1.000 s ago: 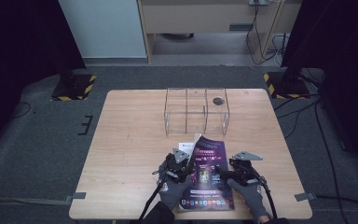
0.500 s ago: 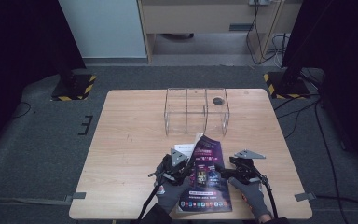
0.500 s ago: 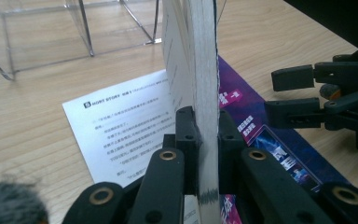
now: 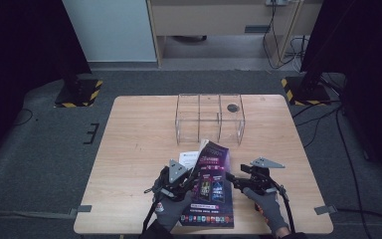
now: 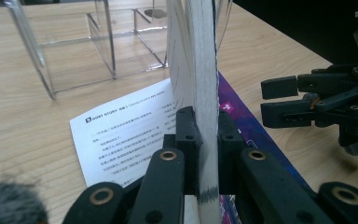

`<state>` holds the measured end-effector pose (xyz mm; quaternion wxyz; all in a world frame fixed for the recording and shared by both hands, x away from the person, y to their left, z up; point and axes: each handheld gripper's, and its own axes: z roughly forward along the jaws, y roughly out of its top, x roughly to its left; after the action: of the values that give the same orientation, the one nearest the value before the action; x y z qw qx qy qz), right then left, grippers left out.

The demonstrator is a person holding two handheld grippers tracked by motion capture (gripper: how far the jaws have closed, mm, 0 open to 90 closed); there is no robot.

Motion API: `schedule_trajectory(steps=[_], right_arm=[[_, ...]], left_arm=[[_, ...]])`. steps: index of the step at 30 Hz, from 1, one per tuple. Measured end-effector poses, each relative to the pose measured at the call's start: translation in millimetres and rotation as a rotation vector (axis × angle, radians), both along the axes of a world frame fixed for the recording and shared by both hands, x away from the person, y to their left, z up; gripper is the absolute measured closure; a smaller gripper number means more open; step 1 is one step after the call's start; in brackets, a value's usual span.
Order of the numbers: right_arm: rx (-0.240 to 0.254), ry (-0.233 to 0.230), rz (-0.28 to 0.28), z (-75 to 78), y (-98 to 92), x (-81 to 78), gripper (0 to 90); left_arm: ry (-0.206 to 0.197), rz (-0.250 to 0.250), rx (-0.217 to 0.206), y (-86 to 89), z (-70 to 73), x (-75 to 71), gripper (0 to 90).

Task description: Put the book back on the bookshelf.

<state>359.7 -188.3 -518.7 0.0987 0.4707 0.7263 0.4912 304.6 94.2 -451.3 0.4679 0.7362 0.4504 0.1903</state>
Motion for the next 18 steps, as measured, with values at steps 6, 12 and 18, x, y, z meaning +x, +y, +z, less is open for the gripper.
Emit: schedule_trajectory(steps=[6,12,18], right_arm=[[0.022,0.007,0.024,0.6,9.0,3.5,19.2],[0.038,0.017,0.063,-1.3,22.9,6.9,19.2],[0.048,0.031,0.076,-2.8,33.3,12.4,19.2]], left_arm=[[-0.027,0.008,-0.038,13.7,8.0,-7.3,83.3],[-0.037,0.018,-0.073,22.9,9.6,-11.9,83.3],[-0.054,0.021,-0.091,29.4,12.6,-16.0,83.3]])
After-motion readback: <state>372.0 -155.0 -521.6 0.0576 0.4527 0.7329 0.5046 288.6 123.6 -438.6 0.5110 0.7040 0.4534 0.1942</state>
